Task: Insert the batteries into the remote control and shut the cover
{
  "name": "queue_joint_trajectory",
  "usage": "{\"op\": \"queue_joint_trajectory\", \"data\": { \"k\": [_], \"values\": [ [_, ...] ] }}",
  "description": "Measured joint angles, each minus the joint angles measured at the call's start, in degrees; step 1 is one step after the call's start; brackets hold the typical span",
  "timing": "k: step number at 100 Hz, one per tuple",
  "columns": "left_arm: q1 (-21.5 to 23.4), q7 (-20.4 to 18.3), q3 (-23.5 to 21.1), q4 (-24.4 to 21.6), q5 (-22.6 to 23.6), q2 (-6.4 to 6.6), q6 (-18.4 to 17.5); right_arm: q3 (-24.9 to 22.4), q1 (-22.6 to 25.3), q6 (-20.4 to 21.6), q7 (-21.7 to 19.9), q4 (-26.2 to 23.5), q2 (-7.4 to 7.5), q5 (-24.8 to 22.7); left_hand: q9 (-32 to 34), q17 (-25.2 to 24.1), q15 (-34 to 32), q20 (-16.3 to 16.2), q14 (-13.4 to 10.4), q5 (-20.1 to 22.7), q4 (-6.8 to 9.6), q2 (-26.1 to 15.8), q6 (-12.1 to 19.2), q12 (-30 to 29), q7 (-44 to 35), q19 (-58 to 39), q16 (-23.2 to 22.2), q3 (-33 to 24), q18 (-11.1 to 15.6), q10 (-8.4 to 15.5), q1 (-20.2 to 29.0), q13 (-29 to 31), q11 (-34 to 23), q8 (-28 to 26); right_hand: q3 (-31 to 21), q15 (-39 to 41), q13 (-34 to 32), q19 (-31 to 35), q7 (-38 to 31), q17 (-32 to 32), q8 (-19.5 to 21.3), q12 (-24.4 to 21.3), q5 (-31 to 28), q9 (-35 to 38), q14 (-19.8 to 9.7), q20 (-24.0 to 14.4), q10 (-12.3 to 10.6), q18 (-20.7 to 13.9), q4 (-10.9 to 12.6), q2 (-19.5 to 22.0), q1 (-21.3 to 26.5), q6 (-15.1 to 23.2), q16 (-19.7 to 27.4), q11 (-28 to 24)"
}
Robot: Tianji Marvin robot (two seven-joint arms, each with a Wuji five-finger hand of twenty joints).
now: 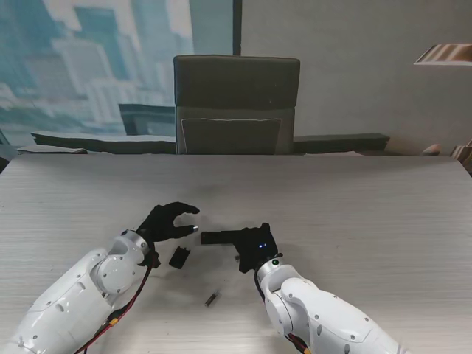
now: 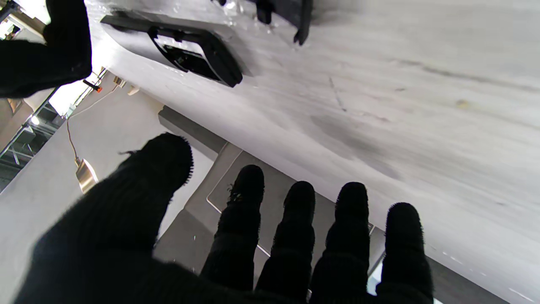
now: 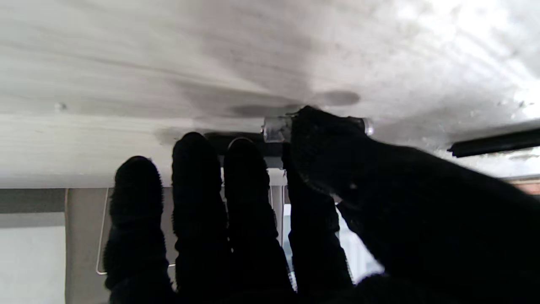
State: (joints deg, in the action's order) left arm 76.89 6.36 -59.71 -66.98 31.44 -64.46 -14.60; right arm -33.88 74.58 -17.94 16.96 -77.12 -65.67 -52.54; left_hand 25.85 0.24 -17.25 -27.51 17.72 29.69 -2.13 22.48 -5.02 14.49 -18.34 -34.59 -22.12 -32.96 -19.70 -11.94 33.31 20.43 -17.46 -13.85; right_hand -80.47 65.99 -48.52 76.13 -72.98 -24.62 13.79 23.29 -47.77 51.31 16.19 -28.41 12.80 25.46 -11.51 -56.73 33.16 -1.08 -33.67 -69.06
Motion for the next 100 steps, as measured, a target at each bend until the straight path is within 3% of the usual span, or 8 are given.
{"op": "queue_joint_trajectory", "data": {
  "k": [36,64,100],
  "values": [
    [0.4,0.3,0.1,-1.1,3.3,0.29,1.8,0.7,-4.1,2.0,2.7,1.2,-2.06,5.3,0.0,-0.6,0.0,0.3,0.0,0.0,0.00,0.0,0.0,0.0,-0.4,0.0,0.0,-0.9,0.0,0.0,0.0,0.0,0.0,0.0,0.5,0.0,0.0,0.0,0.0,0.0,0.0,0.0,0.0,0.0,0.0,0.0,0.0,0.2,0.0,0.0,0.0,0.0,0.0,0.0],
    [0.3,0.4,1.0,-1.2,4.7,0.67,2.5,5.6,-10.8,1.7,2.7,7.3,-5.83,10.1,0.0,-1.2,-0.1,0.9,-0.1,0.0,0.00,1.4,0.0,0.0,-0.6,0.0,0.1,-2.8,0.0,0.1,-0.6,-0.7,-0.1,0.0,0.9,0.0,0.0,0.0,0.1,0.0,0.0,0.0,0.0,0.0,0.0,0.0,0.0,0.3,0.0,0.1,0.0,0.0,0.0,0.0],
    [0.4,0.3,1.0,-1.2,4.9,0.69,2.8,8.9,-14.9,1.1,3.0,13.5,-9.78,14.4,0.0,-1.2,-0.1,1.5,-0.1,0.0,0.00,1.4,0.0,0.0,-0.7,0.0,0.1,-2.8,0.1,0.1,-0.7,-0.7,-0.1,0.0,1.1,0.0,0.0,0.0,0.4,0.0,0.0,0.0,-0.1,0.0,0.0,0.0,0.0,0.4,0.0,0.2,0.0,0.0,0.0,0.0]
  ]
}}
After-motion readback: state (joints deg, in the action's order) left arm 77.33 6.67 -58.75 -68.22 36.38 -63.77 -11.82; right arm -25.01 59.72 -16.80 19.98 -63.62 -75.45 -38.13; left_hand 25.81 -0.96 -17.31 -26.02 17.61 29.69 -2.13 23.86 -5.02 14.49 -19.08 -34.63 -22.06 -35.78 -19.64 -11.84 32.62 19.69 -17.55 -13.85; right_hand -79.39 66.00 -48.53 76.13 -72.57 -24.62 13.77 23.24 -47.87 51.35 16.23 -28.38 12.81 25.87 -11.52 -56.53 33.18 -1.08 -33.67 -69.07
